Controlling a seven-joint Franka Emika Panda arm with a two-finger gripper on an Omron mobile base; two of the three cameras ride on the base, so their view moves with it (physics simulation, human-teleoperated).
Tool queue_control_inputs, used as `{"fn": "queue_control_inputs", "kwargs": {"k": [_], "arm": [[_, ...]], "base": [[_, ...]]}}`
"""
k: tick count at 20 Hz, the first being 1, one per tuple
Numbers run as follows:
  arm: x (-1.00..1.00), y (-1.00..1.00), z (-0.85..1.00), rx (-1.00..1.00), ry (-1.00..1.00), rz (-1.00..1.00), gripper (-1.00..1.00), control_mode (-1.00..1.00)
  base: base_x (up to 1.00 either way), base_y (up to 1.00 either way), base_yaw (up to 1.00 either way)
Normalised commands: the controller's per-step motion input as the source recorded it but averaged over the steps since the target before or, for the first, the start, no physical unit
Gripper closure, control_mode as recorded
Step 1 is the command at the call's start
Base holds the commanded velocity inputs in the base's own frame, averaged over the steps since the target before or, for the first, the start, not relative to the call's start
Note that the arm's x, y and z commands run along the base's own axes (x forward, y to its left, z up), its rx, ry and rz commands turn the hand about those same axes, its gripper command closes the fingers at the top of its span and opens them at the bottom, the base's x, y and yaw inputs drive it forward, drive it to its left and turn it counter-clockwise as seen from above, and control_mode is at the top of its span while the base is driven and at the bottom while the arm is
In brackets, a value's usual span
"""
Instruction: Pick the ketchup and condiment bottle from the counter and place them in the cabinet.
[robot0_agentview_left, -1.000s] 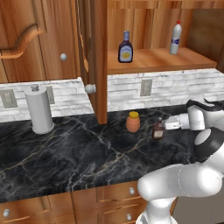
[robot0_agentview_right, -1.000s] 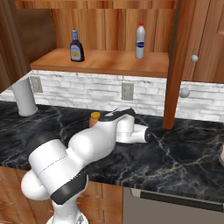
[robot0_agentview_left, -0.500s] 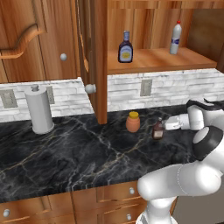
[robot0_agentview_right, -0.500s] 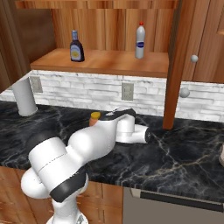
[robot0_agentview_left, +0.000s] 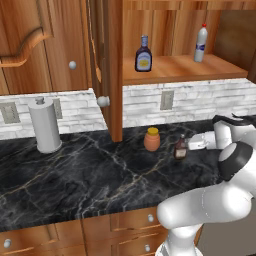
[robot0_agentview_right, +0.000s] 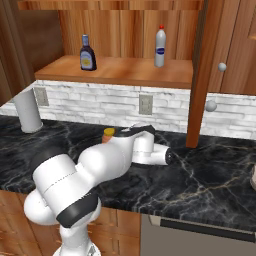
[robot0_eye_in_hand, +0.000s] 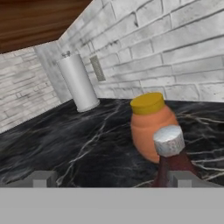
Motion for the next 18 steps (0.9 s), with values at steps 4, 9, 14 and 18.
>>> {"fn": "queue_control_inputs", "kwargs": {"k": [4,9,14,18], "arm": [[0.00,0.00,0.00,0.00,0.00,0.00,-1.00,-1.00],[0.00,0.01,0.00,0.00,0.00,0.00,-1.00,-1.00],[0.00,-0.01,0.04,0.02,-0.01,0.00,-1.00,-1.00],[0.00,-0.02,0.07,0.04,-0.06,0.00,-1.00,-1.00]], "base": [[0.00,0.00,0.00],[0.00,0.00,0.00],[0.00,0.00,0.00],[0.00,0.00,0.00]]}}
